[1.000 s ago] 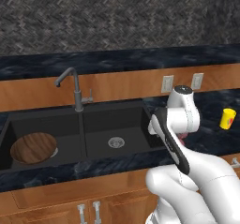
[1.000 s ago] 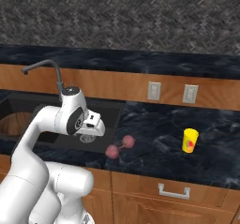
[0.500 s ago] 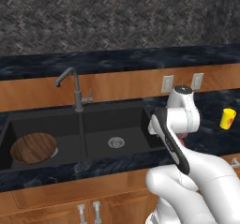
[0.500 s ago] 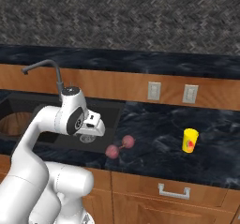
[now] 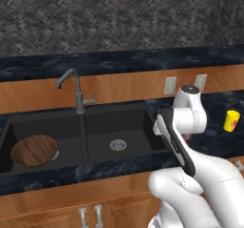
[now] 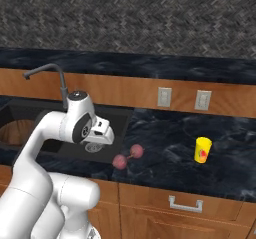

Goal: Remove the onion and onion from the sink. Then move the bowl and cup from the counter to the sink for washing.

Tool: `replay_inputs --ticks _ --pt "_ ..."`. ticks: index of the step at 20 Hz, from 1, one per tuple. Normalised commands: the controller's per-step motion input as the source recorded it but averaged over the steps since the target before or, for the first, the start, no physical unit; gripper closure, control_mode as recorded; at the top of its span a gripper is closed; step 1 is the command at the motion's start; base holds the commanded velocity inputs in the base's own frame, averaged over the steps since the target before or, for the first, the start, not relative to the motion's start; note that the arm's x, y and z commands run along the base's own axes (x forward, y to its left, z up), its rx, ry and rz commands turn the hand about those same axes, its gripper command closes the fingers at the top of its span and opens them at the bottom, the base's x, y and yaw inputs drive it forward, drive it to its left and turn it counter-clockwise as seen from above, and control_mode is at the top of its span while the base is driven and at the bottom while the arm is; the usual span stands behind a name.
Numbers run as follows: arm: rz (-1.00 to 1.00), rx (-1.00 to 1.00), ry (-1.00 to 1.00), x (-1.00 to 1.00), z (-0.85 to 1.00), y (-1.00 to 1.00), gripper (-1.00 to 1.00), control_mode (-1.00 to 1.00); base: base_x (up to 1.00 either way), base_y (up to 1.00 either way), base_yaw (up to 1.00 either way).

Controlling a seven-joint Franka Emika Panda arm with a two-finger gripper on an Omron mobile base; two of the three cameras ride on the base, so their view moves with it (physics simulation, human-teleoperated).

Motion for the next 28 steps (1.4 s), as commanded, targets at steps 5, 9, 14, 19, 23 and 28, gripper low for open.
replay_inputs --ticks 5,9,14,19,23,28 --pt "-0.06 0.04 0.01 0.0 0.23 -0.24 -1.0 -1.0 0.0 0.0 0.0" --pt "0.0 0.05 0.02 0.0 0.23 -0.27 -1.0 -1.0 0.0 0.0 0.0" --pt "0.0 0.02 0.03 0.0 0.2 -0.34 -1.0 -1.0 0.0 0.0 0.0" --pt "0.03 0.0 0.01 0.0 0.21 -0.26 -1.0 -1.0 0.0 0.0 0.0" --pt "0.02 0.0 0.02 0.0 0.15 -0.28 -1.0 -1.0 0.0 0.0 0.0" --pt "0.01 -0.01 0.02 0.02 0.07 -0.3 -1.0 -1.0 0.0 0.0 0.0"
